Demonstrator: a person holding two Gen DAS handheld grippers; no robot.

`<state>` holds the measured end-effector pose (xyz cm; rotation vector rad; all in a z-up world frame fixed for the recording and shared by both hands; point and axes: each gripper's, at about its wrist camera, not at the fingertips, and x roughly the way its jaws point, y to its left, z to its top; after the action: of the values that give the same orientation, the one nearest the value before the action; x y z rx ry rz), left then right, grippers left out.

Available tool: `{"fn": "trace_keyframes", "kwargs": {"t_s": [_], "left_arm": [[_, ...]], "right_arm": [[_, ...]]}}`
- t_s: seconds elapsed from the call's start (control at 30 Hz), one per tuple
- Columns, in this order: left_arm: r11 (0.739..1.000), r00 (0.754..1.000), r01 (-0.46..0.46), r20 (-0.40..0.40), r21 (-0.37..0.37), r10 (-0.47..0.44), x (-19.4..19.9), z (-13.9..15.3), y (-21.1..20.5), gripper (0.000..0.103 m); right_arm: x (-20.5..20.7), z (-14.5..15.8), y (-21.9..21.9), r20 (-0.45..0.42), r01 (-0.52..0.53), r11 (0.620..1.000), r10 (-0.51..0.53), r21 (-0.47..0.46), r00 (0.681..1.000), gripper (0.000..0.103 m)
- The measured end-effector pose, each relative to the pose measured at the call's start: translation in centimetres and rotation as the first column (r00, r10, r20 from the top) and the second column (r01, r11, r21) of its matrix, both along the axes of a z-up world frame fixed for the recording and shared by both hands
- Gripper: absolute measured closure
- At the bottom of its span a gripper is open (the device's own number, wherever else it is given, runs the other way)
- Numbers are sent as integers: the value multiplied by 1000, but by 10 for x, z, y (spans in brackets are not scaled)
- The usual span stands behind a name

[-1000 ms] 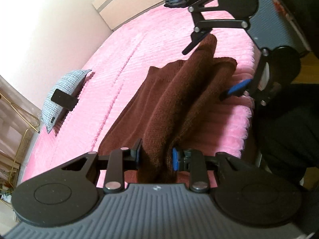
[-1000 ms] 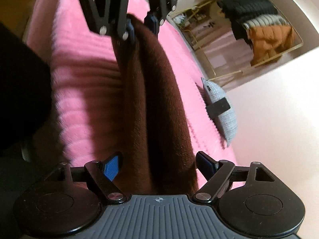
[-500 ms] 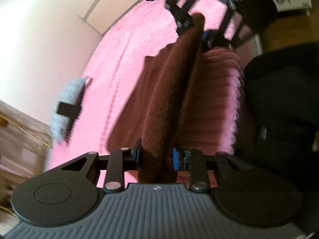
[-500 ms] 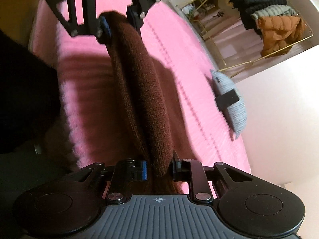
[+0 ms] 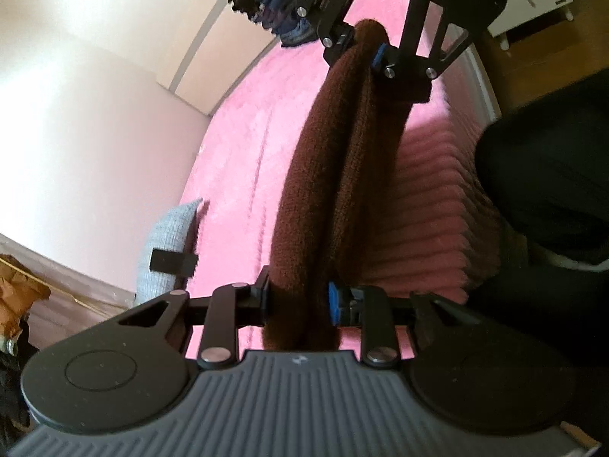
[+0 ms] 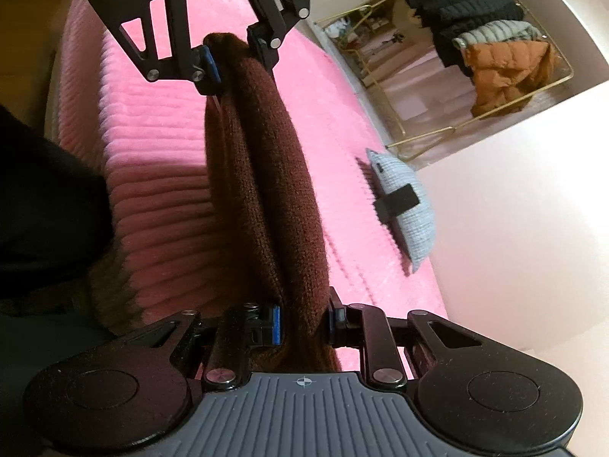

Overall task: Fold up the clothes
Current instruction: 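Lift the folded cardigan with both tools and carry it to the clothes stack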

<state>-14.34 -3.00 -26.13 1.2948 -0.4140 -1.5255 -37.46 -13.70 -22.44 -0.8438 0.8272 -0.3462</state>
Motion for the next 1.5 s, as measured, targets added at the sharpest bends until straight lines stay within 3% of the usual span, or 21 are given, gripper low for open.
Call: {"fn": "trace_keyframes", "kwargs": {"t_s": [0.23,0.43,0.6,0.7,0.83,1.03,1.23,1.5], "left_arm": [[999,999,41,21,-3,-41,-7,29,-41,79],[997,996,79,50,-15,-78,-3,45,-117,79],[995,995,95,41,39,-96,4,67,-179,80],[987,995,104,-1,124,-104,9,90,-206,80],[970,991,129,-52,207,-121,3,133,-233,80],[937,974,208,-148,281,-172,-36,220,-260,80],[901,948,299,-206,314,-242,-89,275,-272,80],[863,909,411,-207,294,-363,-170,310,-308,80]], "right_arm": [[-5,20,-40,53,13,1000,-13,-10,999,83],[5,25,-105,113,11,1000,-11,2,994,83],[10,40,-160,180,-12,998,2,55,984,85],[14,63,-181,174,20,990,-45,142,984,85],[9,116,-197,95,54,977,-75,208,993,85],[-25,221,-209,-7,163,948,-167,272,986,85],[-73,293,-207,-64,260,915,-252,308,966,85],[-148,340,-226,-58,388,868,-390,310,919,85]]}}
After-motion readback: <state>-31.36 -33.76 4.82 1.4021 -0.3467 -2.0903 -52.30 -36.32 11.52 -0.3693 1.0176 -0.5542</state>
